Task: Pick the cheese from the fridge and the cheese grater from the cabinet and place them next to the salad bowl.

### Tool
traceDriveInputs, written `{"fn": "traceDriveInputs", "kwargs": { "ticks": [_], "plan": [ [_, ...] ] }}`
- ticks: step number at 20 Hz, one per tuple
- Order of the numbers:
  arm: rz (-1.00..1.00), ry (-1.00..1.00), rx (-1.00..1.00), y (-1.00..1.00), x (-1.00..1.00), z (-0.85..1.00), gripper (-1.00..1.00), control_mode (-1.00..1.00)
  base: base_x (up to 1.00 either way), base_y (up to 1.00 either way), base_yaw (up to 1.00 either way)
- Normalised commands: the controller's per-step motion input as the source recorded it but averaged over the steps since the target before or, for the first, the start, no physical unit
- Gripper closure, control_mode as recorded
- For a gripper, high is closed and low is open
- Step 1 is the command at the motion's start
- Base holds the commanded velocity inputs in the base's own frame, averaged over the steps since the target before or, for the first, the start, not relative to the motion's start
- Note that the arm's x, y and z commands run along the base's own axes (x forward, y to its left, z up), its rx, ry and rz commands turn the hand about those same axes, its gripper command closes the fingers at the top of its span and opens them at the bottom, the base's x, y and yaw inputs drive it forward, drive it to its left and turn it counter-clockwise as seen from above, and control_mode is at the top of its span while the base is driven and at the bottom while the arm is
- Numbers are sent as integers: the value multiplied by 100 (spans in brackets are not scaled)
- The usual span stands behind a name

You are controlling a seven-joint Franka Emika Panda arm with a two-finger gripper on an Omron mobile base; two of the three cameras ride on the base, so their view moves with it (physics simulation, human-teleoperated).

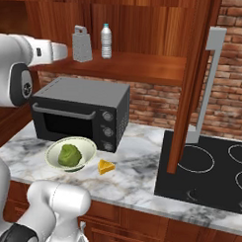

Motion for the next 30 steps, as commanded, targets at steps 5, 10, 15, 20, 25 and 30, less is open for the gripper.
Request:
{"fn": "traceDriveInputs", "kwargs": {
  "ticks": [5, 10, 15, 20, 25, 30],
  "plan": [
    [0, 0, 0, 14, 53, 0, -100, -100, 0, 0, 0],
    [0, 0, 0, 2, 35, 0, -100, -100, 0, 0, 0],
    [0, 2, 3, 0, 8, 0, -100, -100, 0, 0, 0],
    [0, 10, 2, 0, 22, -21, -100, -100, 0, 0, 0],
    [0, 4, 1, 1, 30, -7, -100, -100, 0, 0, 0],
    [0, 0, 0, 2, 31, 2, -100, -100, 0, 0, 0]
  ]
}}
